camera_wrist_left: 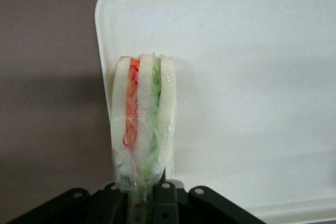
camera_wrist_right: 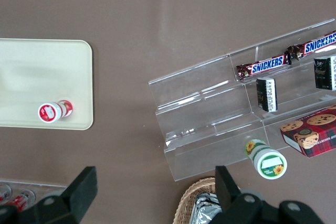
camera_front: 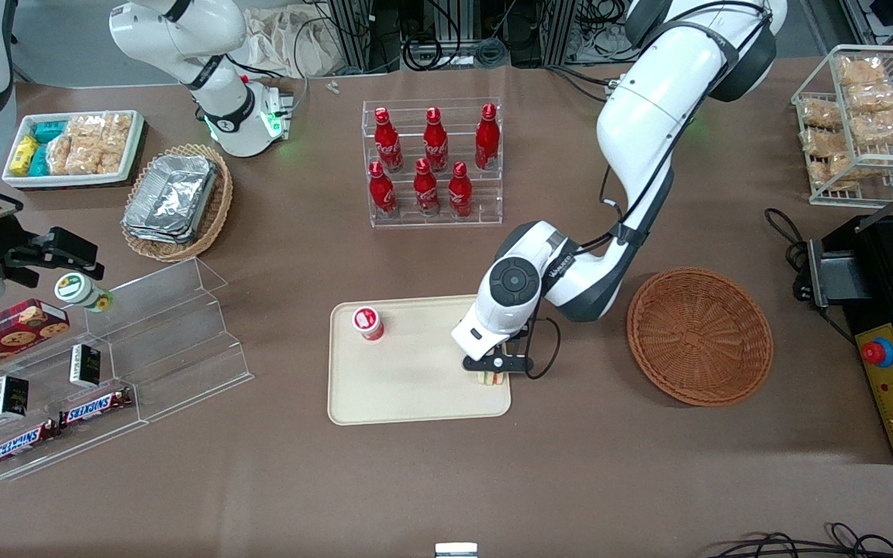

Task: Place sandwich from basket to tray
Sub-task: 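Lower the sandwich onto the tray and open the left gripper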

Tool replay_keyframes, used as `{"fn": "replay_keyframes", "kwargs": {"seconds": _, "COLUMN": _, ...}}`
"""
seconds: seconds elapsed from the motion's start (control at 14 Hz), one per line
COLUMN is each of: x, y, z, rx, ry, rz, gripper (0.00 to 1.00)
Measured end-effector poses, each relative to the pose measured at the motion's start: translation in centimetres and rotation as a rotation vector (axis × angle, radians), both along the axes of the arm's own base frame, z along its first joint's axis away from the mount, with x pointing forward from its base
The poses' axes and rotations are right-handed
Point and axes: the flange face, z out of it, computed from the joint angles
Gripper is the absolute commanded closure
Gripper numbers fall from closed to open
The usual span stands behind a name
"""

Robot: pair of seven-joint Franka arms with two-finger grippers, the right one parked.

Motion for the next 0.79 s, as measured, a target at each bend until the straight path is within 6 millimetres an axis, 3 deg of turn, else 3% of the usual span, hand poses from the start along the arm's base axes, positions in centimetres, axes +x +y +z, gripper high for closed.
{"fn": "replay_keyframes", "kwargs": {"seconds": 0.07, "x": 0.0, "y": 0.0, "z": 0.0, "rx": 0.000, "ry": -0.001, "rz": -0.002, "gripper": 0.01}}
{"fn": "replay_keyframes", "kwargs": {"seconds": 0.5, "x": 0.2, "y": 0.1, "z": -0.2, "rx": 0.002, "ry": -0.002, "rz": -0.002, "gripper": 0.00}}
{"fn": "replay_keyframes", "kwargs": {"seconds": 0.79, "x": 1.1, "y": -0.1, "z": 2.6, "rx": -0.020, "ry": -0.040, "rz": 0.003, "gripper": 0.00}}
